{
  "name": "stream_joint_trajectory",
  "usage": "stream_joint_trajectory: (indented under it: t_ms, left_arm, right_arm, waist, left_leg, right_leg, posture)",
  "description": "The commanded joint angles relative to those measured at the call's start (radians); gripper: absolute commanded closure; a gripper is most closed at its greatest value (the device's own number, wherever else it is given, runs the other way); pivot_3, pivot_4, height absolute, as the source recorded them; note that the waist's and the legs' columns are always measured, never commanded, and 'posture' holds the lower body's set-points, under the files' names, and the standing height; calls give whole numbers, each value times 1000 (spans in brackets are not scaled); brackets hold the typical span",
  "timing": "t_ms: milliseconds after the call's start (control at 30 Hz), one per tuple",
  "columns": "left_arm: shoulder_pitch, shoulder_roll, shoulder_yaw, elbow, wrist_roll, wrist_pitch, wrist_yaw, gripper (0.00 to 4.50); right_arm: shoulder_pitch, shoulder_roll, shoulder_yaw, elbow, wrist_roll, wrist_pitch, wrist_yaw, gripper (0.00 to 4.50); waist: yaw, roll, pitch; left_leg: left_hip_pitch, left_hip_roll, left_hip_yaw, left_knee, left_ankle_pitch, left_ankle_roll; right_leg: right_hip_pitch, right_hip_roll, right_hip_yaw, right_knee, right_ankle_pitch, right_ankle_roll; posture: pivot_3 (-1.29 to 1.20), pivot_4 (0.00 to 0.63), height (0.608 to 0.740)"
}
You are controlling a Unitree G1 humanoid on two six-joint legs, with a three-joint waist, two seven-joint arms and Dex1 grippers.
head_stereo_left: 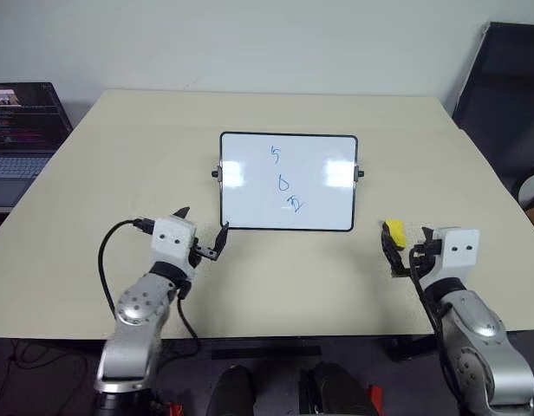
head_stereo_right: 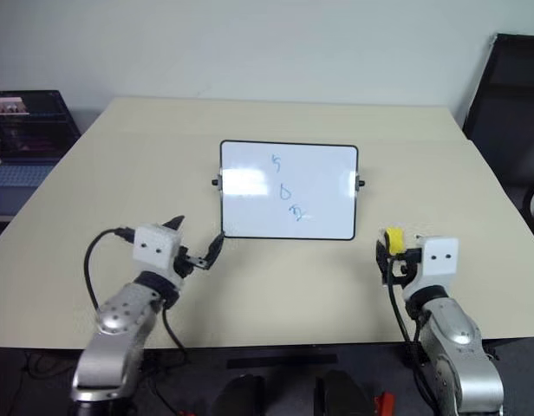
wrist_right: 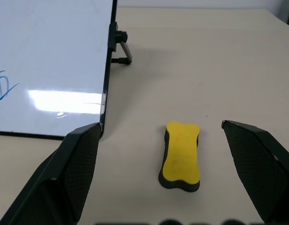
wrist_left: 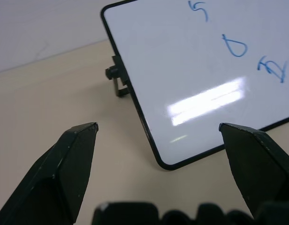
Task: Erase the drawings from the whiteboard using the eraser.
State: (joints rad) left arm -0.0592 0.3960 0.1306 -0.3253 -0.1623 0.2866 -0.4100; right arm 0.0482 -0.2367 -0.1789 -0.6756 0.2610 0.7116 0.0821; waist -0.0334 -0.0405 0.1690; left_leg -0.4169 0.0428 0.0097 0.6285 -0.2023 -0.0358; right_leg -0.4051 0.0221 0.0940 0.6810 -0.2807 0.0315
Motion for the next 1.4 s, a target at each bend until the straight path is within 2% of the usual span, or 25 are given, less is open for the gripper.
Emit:
stream_joint_trajectory:
  t_ms: [33, 200, 400, 700, 967, 1233, 1333, 1400]
  left_arm:
    - [-112, 70, -4, 18, -142, 42, -190, 0]
    - [-325, 176, -50, 179, -202, 84, -391, 0]
    - [-487, 211, -139, 234, -291, 185, -606, 0]
    - [-656, 162, -288, 326, -269, 154, -799, 0]
    - [-667, 135, -315, 361, -247, 109, -841, 0]
    - [-644, 146, -299, 369, -240, 96, -840, 0]
    - [-639, 150, -298, 355, -241, 108, -833, 0]
    - [-634, 154, -299, 346, -239, 111, -829, 0]
  right_arm:
    - [-60, -34, -43, -62, 32, 107, -7, 12]
    - [-144, -7, -71, -25, 116, 251, -2, 12]
    - [-217, -52, -48, 88, 49, 292, -39, 12]
    - [-303, -22, -21, 284, -15, 220, -66, 12]
    - [-348, -11, -33, 406, -13, 156, -55, 12]
    - [-341, 2, -41, 431, 1, 155, -56, 12]
    - [-344, 12, -41, 438, -5, 156, -65, 581]
    - [-347, 16, -38, 439, -8, 156, -67, 1255]
  waist:
    - [1, 0, 0]
    - [1, 0, 0]
    - [-7, 0, 0]
    - [-15, 1, 1]
    - [-23, 1, 1]
    - [-23, 1, 1]
    - [-23, 1, 1]
    - [-23, 1, 1]
  left_leg:
    - [0, 0, 0, 0, 0, 0]
    - [0, -1, 0, 1, 0, 0]
    - [-1, 0, 1, 0, 0, 0]
    - [-1, -4, 1, 0, 0, 0]
    - [-2, -6, 0, 0, 0, 0]
    - [-1, -6, 0, 0, 0, 0]
    - [-2, -6, 0, 0, 0, 0]
    - [-2, -7, 0, 0, 0, 0]
  right_leg:
    - [0, 0, 0, 0, 0, 0]
    - [0, 1, -2, 0, 0, 1]
    - [-1, 2, -1, -1, 0, 1]
    - [-1, 2, 0, -1, 0, 1]
    - [-1, 2, 0, -1, 0, 1]
    - [-1, 2, 0, -1, 0, 1]
    - [-1, 2, 0, 0, 0, 1]
    - [-1, 2, 0, 0, 0, 1]
  posture:
    - [0, 150, 740]
    - [0, 150, 740]
    - [0, 150, 740]
    - [0, 150, 740]
    - [0, 150, 740]
    - [0, 150, 740]
    - [0, 150, 740]
    - [0, 150, 740]
